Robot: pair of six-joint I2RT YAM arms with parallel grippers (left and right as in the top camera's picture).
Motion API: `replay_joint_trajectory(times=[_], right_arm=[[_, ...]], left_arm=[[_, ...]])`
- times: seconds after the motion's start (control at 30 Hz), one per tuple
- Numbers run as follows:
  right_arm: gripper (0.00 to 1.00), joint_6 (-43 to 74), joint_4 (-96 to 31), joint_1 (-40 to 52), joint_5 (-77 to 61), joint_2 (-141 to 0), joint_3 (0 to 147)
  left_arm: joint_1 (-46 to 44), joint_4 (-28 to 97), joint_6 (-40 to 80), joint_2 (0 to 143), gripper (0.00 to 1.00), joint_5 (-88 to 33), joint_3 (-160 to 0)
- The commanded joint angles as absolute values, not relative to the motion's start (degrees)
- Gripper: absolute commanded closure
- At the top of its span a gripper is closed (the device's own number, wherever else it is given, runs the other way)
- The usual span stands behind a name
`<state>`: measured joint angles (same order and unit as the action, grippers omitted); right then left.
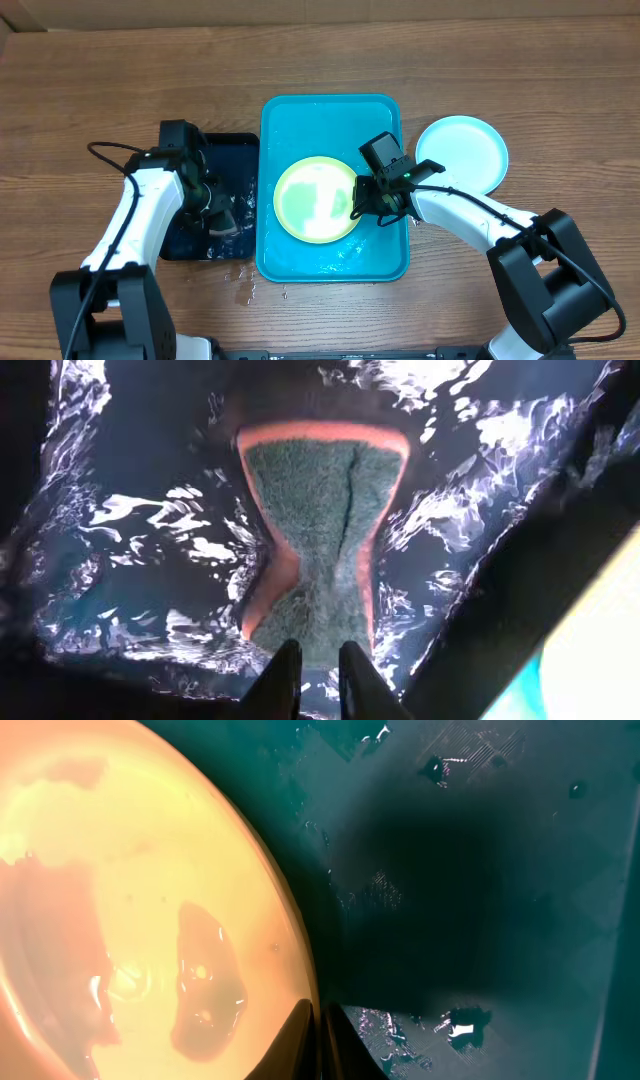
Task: Clean dirty plates on tray and stack at the side
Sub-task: 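Carry the sponge left and drop it on the black tray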
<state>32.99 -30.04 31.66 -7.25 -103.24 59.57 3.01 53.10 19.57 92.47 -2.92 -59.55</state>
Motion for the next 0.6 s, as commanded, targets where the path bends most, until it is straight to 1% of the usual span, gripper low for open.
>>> replay_joint_trajectory(times=[0.0, 0.03, 0.1, 0.17, 0.3, 0.43, 0.47, 0.5, 0.57], right_arm=[[0.95, 33.04, -29.78, 32.18, -7.27, -102.78, 59.2], [0.9, 33.04, -29.82, 32.18, -7.27, -102.78, 59.2], [0.86, 33.04, -29.82, 32.18, -7.27, -102.78, 59.2], [0.85, 33.04, -29.8, 32.18, -7.27, -102.78, 59.2], [0.78, 33.04, -29.8, 32.18, -7.27, -102.76, 59.2], [0.68, 33.04, -29.78, 32.18, -7.27, -102.78, 59.2], [0.63, 33.06, -29.67, 32.18, -7.27, -102.78, 59.2], [0.6, 33.06, -29.58, 32.18, -7.27, -102.78, 59.2], [0.59, 33.04, -29.21, 32.18, -7.27, -102.78, 59.2]], left_arm=[[2.98, 52.86, 19.22, 94.28, 0.83, -4.1, -59.33], [2.98, 52.9, 18.94, 94.39, 0.83, -4.8, -59.35], [3.01, 53.12, 17.78, 94.26, 0.81, -6.66, -59.64], [3.01, 54.33, 17.78, 93.8, 0.8, -7.94, -60.93], [3.01, 58.59, 17.82, 91.74, 0.78, -8.91, -65.78], [2.98, 64.03, 18.24, 88.23, 0.75, -9.17, -71.94], [2.98, 65.65, 18.22, 86.83, 0.75, -9.54, -73.69], [2.98, 66.83, 18.22, 85.62, 0.74, -9.93, -74.94], [2.98, 69.04, 18.22, 82.76, 0.74, -10.15, -77.14]])
